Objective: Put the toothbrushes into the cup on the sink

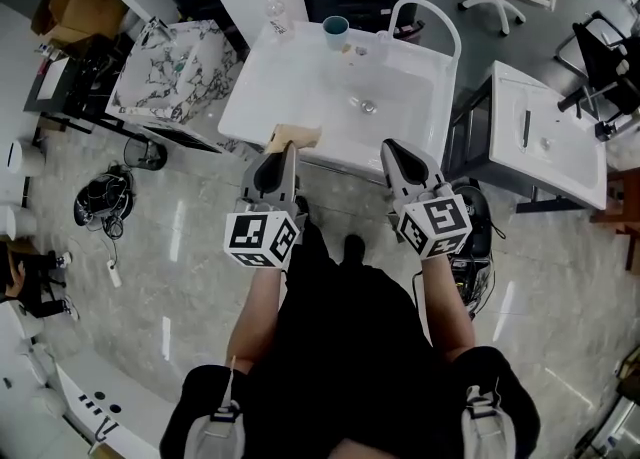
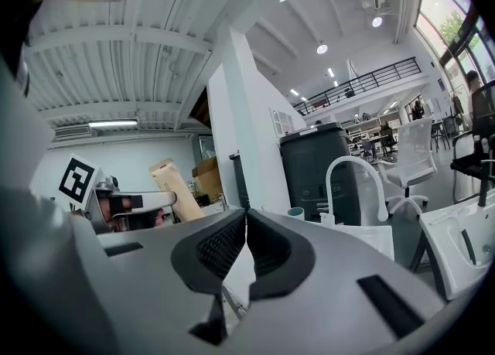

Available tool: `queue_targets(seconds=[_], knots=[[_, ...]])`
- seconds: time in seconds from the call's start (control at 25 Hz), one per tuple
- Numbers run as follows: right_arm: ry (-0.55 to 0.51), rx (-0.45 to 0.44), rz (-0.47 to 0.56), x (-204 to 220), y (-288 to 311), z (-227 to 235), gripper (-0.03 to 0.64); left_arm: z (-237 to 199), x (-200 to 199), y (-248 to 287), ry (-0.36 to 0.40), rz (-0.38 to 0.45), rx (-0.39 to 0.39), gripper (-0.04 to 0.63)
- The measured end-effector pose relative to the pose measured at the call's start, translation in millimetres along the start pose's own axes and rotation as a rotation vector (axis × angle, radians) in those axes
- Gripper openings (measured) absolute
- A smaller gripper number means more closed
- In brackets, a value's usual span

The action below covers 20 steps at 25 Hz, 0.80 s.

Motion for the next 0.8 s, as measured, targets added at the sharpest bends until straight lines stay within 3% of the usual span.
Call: queue_targets(seconds=[0.28, 0.8], knots=[[0.008, 0.017, -0.019, 3.7, 24.6, -3.7, 0.032, -23.7, 1.3, 13.5, -0.006, -0.005, 0.011, 0.037], [0.018, 0.117, -0.054, -9.3, 97.1, 15.1, 0.032, -80.4, -10.6, 84.7, 0.007, -0.031, 0.086, 0.037]])
Point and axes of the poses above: the fingertips, and each gripper's own axes: y forward along the fingers, z to its right, x out of its underside, the point moved 2 cm from there along -y, backward along the fingers, and after that the axes turned 5 degrees about -x, right-handed, at the moved point
